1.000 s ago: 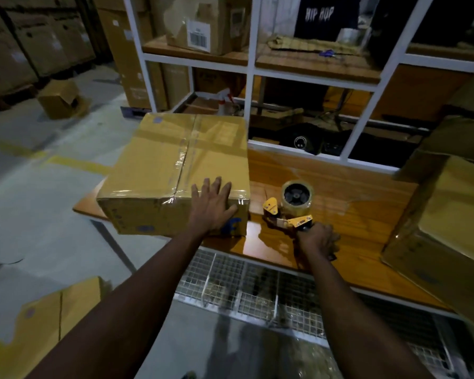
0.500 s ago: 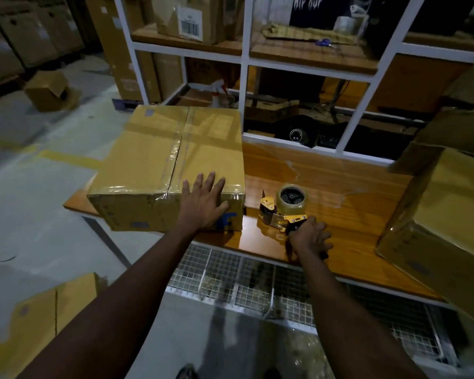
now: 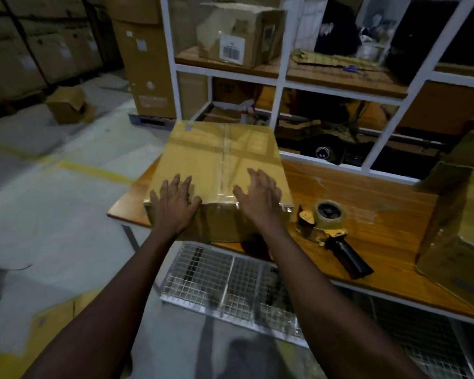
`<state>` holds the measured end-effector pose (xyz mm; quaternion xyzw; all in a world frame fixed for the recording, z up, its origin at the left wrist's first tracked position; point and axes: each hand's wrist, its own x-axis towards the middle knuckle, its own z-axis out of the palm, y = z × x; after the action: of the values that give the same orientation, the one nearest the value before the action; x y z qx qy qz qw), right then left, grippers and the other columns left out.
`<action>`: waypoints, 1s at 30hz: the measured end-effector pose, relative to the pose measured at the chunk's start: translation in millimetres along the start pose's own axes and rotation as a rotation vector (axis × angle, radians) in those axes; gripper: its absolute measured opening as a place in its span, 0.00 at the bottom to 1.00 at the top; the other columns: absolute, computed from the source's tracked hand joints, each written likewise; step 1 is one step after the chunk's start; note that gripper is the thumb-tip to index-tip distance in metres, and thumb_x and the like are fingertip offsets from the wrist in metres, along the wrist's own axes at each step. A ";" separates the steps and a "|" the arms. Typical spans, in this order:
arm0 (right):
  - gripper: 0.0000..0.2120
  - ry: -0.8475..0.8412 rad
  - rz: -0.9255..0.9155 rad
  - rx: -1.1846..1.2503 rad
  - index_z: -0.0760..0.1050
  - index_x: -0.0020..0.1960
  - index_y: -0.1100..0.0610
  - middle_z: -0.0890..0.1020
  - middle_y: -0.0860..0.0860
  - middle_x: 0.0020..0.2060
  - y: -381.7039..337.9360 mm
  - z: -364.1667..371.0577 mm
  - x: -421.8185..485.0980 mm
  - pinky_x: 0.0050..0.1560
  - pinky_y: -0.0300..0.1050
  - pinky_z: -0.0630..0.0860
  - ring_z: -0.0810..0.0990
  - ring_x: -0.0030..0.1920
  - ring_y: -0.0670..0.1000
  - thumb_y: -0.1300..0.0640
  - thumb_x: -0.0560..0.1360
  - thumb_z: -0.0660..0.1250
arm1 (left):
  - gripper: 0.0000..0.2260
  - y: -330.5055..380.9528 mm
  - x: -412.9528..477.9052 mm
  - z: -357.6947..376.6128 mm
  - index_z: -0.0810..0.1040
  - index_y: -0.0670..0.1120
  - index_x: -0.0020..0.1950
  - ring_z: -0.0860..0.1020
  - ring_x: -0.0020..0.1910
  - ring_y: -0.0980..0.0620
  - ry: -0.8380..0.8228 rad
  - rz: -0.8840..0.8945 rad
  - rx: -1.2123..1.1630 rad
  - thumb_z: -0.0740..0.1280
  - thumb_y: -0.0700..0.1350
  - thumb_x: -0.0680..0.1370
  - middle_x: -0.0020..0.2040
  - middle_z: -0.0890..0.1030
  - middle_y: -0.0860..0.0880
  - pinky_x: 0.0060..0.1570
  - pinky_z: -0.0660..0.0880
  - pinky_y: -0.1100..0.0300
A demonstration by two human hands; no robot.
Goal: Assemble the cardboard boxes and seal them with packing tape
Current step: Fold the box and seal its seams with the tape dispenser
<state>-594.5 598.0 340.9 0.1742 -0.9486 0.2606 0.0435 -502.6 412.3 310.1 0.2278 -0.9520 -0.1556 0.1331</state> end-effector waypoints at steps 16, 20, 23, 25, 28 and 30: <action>0.27 -0.280 -0.321 -0.322 0.58 0.77 0.46 0.55 0.52 0.79 -76.2 85.6 -10.0 0.75 0.67 0.48 0.51 0.78 0.62 0.37 0.82 0.46 | 0.43 -73.2 -46.8 50.7 0.27 0.47 0.75 0.41 0.80 0.43 0.051 -0.109 -0.552 0.64 0.46 0.81 0.76 0.28 0.45 0.76 0.54 0.50; 0.27 -0.258 -0.322 -0.332 0.57 0.77 0.46 0.55 0.52 0.79 -74.9 89.2 -10.4 0.74 0.68 0.48 0.51 0.78 0.62 0.36 0.81 0.47 | 0.42 -66.0 -48.7 54.0 0.32 0.41 0.77 0.40 0.79 0.40 0.039 -0.118 -0.435 0.63 0.50 0.81 0.73 0.23 0.44 0.74 0.55 0.41; 0.28 -0.258 -0.308 -0.326 0.59 0.77 0.45 0.56 0.52 0.79 -76.7 91.0 -9.8 0.74 0.68 0.48 0.52 0.78 0.62 0.35 0.81 0.47 | 0.38 -67.6 -48.1 57.9 0.41 0.39 0.80 0.42 0.80 0.41 0.038 -0.118 -0.425 0.62 0.51 0.81 0.74 0.23 0.46 0.73 0.56 0.37; 0.28 -0.254 -0.302 -0.334 0.59 0.76 0.45 0.57 0.53 0.79 -77.6 91.7 -10.3 0.74 0.69 0.48 0.52 0.78 0.62 0.34 0.80 0.47 | 0.37 -70.4 -50.3 61.6 0.46 0.41 0.81 0.46 0.80 0.44 0.109 -0.116 -0.535 0.62 0.51 0.79 0.77 0.29 0.50 0.73 0.60 0.40; 0.29 -0.240 -0.308 -0.362 0.58 0.76 0.45 0.57 0.52 0.79 -77.8 92.1 -11.9 0.74 0.69 0.49 0.53 0.78 0.63 0.33 0.80 0.47 | 0.30 -67.6 -50.3 63.6 0.60 0.44 0.78 0.49 0.80 0.48 0.293 -0.214 -0.770 0.61 0.52 0.78 0.80 0.39 0.54 0.72 0.59 0.48; 0.30 -0.239 -0.311 -0.373 0.58 0.77 0.45 0.57 0.52 0.79 -78.4 91.4 -12.3 0.74 0.69 0.49 0.53 0.77 0.63 0.33 0.80 0.47 | 0.24 -63.7 -42.4 60.8 0.68 0.44 0.73 0.49 0.80 0.46 0.376 -0.344 -0.870 0.63 0.49 0.78 0.82 0.43 0.51 0.73 0.59 0.47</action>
<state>-554.6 492.3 297.8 0.3361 -0.9405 0.0491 0.0022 -460.9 392.8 223.9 0.3288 -0.7073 -0.5139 0.3572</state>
